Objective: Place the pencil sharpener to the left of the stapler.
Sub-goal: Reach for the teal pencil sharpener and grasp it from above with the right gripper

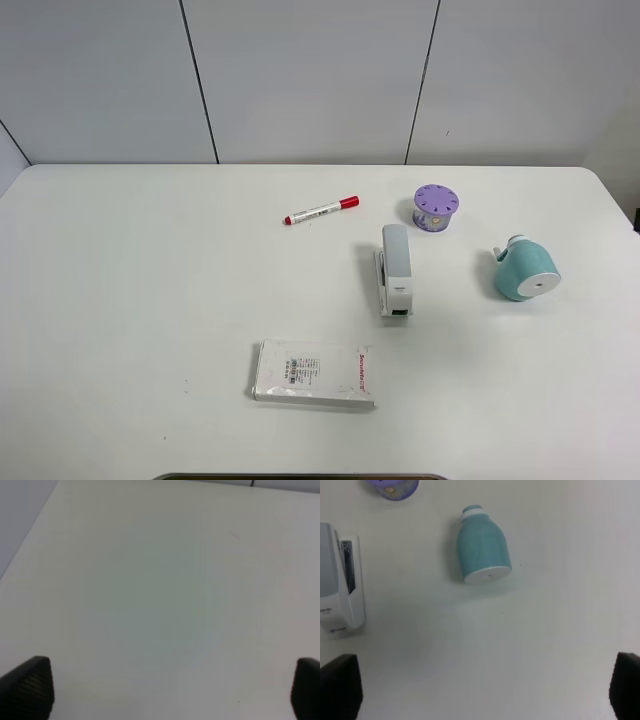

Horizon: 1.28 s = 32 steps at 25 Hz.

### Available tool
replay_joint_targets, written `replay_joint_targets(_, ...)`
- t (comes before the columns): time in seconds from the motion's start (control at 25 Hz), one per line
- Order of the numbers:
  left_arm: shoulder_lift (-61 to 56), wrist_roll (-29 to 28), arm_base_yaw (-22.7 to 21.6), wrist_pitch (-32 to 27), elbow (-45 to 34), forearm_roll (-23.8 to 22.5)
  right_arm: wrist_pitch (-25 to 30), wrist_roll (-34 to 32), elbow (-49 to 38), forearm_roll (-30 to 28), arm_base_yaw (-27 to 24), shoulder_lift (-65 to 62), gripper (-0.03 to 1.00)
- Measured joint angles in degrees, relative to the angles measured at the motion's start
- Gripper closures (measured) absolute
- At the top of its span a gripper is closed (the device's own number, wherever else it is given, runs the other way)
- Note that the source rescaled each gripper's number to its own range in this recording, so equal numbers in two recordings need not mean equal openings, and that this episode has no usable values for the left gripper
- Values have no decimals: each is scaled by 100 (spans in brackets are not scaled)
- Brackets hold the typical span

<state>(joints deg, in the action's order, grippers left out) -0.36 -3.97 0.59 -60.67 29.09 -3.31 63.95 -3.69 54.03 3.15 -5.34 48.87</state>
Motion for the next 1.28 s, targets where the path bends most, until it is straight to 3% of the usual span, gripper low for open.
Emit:
replay_joint_targets(0.32,0,0,0,0,0,0,166,538,824,12,0,1432,-3)
replay_joint_targets(0.56,0,0,0,0,0,0,111,718,970,17,0,2211,-3)
replay_joint_targets(1.28,0,0,0,0,0,0,-996,743,970,17,0,4227,-3)
